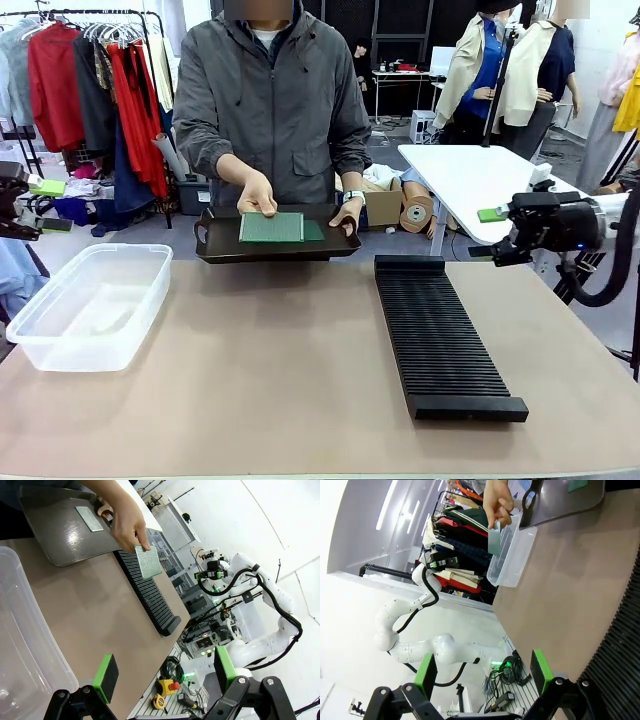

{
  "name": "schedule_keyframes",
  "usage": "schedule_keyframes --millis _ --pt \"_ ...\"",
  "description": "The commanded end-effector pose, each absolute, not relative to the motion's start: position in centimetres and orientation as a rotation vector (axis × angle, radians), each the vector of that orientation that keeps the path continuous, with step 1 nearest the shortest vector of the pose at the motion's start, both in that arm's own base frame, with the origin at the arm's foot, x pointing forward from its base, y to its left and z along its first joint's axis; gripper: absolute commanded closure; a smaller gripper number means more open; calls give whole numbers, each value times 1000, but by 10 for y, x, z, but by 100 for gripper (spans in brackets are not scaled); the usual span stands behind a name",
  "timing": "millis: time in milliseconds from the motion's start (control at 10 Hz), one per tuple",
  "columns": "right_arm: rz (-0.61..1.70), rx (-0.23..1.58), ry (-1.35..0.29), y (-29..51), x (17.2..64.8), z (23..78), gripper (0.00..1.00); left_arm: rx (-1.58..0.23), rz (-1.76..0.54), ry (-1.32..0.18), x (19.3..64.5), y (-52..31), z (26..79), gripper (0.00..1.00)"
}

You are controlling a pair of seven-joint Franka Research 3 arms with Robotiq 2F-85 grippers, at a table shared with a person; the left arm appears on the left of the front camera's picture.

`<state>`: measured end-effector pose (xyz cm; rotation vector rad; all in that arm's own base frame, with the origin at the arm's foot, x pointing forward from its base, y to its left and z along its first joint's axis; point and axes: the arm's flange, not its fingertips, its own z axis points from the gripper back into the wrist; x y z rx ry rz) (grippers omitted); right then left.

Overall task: Sort PCBs into racks and boxes based on the side picked up.
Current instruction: Pick up the Blank PCB handed by the Human.

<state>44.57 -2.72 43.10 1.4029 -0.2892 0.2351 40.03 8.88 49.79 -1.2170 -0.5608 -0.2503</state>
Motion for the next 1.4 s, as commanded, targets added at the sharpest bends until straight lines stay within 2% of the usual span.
schedule_keyframes --millis 0,500,1000,1300 --pt "243 1403 -299 -13 468 431 0 -1223 -242 -561 400 89 500 0" --pt "230 1409 -288 6 530 408 0 -1223 -242 -561 400 89 500 0" --pt "213 1494 -285 38 564 365 0 -1223 -242 -561 400 89 500 0" --pt "232 1481 -259 74 579 350 0 -1223 -242 -561 400 89 500 0"
